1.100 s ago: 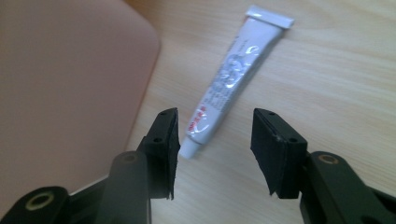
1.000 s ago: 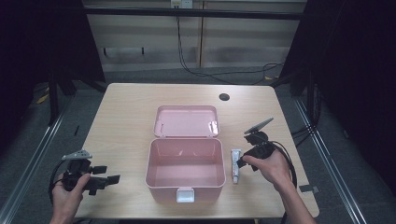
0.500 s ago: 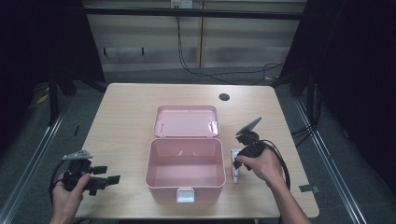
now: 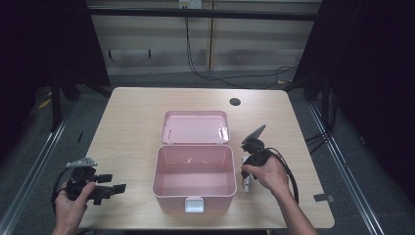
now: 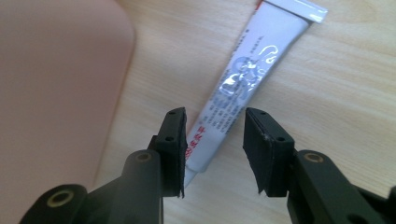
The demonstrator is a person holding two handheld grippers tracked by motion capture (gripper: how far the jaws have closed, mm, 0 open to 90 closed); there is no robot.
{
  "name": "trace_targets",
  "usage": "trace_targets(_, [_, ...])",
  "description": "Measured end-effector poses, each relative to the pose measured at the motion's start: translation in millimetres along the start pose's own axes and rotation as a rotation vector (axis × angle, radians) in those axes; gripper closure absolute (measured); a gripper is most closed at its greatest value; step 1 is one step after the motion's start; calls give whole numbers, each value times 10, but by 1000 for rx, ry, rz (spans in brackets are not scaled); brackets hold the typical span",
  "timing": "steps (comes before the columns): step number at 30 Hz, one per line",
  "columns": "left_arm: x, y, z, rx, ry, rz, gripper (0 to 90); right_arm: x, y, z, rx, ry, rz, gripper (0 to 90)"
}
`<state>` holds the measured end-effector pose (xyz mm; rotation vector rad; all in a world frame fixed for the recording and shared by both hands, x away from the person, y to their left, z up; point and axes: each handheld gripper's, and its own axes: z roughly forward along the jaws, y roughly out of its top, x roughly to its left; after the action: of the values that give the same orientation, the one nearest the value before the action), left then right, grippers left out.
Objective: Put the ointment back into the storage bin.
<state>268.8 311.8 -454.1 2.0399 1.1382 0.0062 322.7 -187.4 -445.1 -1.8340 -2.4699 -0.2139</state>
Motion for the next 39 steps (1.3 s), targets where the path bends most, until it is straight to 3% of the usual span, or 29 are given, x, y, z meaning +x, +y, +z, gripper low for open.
trace_targets(10, [2, 2, 7, 3, 1, 0, 189, 6, 21, 68, 12, -34, 3, 601])
trace_targets(16, [8, 3, 0, 5, -3, 2, 190, 13, 27, 84, 12, -14, 16, 592])
trace_targets(21, [6, 3, 0, 6, -4, 2, 190, 15, 32, 127, 25, -39, 4, 611])
trace_targets(26, [8, 3, 0, 2, -1, 2, 190, 4, 38, 159, 36, -52, -5, 685])
trace_targets(39, [6, 3, -1, 6, -4, 2, 190, 23, 43, 221, 54, -68, -59, 683])
